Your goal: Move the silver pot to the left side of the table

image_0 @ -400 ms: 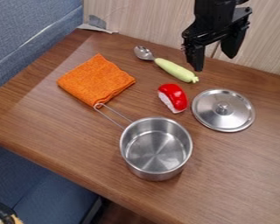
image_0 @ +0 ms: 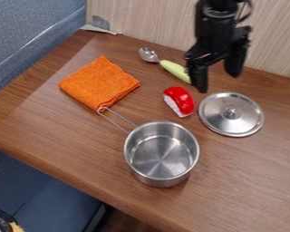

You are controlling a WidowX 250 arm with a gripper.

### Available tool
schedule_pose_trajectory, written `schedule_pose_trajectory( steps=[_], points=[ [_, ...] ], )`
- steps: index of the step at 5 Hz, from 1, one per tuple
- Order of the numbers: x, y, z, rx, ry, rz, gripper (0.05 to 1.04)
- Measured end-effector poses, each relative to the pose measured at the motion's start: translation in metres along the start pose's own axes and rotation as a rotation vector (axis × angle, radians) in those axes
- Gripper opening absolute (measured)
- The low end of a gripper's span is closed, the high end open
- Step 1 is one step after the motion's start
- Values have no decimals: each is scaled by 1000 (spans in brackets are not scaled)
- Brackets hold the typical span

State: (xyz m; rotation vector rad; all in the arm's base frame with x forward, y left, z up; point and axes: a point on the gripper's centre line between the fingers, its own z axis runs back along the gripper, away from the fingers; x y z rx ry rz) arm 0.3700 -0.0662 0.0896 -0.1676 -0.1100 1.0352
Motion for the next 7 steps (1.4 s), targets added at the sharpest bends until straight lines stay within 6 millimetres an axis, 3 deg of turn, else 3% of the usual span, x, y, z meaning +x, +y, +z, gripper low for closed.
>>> schedule_pose_trajectory(
  steps=[2, 4, 5, 7],
  points=[
    [-2, 23, 21, -13, 52, 28, 1001],
    [-35, 62, 35, 86, -59, -156, 1001],
    [-40, 85, 36, 96, -87, -217, 1001],
    [-31, 135, 16, 112, -51, -211, 1001]
  ],
)
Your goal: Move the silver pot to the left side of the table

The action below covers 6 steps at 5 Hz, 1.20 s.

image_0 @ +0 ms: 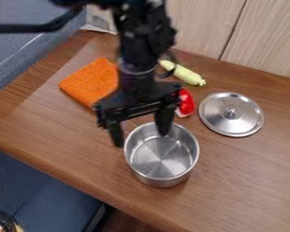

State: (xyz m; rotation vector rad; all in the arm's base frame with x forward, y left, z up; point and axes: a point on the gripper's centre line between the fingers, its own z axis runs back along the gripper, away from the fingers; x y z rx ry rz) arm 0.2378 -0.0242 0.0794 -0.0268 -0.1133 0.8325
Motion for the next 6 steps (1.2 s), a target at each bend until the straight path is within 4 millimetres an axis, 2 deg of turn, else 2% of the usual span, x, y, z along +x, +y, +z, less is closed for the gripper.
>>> schedule_pose_trajectory(
  steps=[1, 2, 4, 5, 6],
  points=[
    [0, 13, -9, 8, 20, 15, 1001],
    [3, 17, -16, 32, 0, 1, 1001],
    [-3, 12, -40, 86, 7, -36, 1001],
    [-6, 12, -52, 92, 38, -43, 946],
    [-5, 12, -58, 49, 57, -15, 653]
  ],
)
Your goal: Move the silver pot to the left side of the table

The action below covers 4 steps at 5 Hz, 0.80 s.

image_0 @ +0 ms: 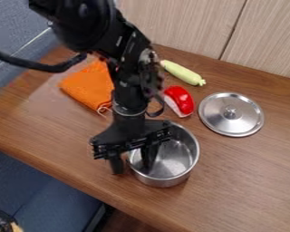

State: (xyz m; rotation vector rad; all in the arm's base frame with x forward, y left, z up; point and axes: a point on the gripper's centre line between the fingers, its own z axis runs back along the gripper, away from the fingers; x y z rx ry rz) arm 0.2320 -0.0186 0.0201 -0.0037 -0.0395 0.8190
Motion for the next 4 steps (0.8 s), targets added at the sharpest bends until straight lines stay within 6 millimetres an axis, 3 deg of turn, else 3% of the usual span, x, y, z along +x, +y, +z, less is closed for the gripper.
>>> schedule_pose_trajectory(
  steps=[1, 2, 3, 4],
  points=[
    [1, 1, -2, 9, -4, -7, 359],
    [1, 0, -2, 8, -4, -14, 165],
    [0, -3, -2, -17, -3, -23, 94],
    [0, -2, -1, -24, 4, -33, 90]
  ],
)
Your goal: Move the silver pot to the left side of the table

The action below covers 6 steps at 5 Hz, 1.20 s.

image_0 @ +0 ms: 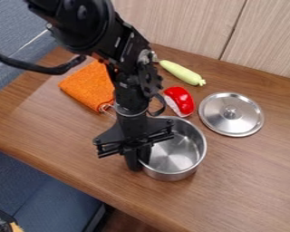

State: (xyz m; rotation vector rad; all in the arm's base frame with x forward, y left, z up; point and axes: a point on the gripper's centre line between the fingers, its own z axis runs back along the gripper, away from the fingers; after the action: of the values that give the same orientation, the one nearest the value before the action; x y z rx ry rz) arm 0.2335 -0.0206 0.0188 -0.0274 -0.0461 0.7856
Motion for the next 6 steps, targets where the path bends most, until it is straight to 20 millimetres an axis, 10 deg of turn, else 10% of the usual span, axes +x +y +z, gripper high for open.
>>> schedule_pose_trajectory(
  steps=[3, 6],
  points=[
    [13, 18, 54, -98, -44, 5, 84],
    [99, 67, 69, -90, -94, 226, 84]
  ],
)
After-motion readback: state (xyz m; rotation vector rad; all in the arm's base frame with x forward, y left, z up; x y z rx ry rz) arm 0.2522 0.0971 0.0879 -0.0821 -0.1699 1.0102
